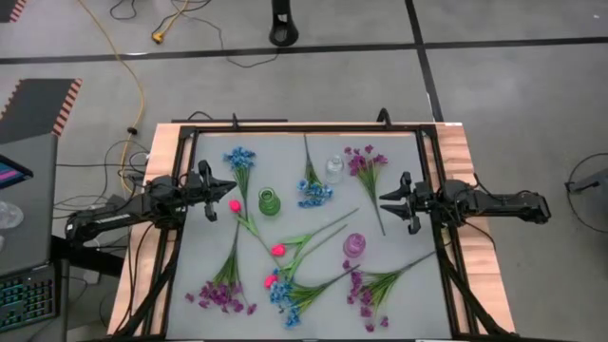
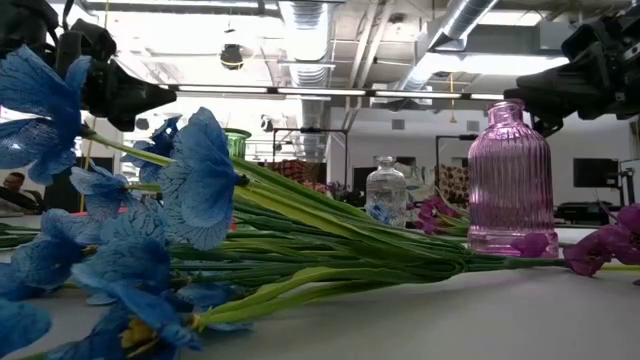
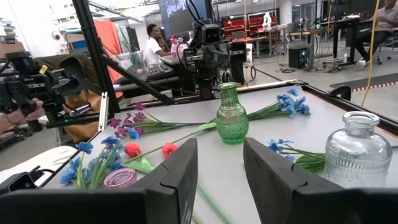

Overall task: Sort flowers into vase by color
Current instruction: Put the top left blue flowers into the green flower vase

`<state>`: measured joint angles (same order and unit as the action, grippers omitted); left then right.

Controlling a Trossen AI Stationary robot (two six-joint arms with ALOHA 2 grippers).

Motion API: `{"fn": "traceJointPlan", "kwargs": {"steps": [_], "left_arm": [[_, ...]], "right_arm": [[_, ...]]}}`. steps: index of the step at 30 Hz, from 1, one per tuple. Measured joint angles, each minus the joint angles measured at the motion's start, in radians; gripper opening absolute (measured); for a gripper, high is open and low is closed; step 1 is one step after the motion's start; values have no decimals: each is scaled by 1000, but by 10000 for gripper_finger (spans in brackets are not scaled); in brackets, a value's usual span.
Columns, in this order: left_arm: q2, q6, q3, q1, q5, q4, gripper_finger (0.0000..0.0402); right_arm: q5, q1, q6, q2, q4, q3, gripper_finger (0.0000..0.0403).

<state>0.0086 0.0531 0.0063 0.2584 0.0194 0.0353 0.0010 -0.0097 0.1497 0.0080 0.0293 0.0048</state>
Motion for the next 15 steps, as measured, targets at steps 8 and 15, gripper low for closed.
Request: {"fn": "traceJointPlan", "kwargs": {"steps": [8,15], "left_arm": [[0,97,0,0,180,24,52],[0,228,0,0,282,37,184]], "right_arm": [[-1,0,0,0,20,0,157],[-1,0,0,0,24,0,157]]}}
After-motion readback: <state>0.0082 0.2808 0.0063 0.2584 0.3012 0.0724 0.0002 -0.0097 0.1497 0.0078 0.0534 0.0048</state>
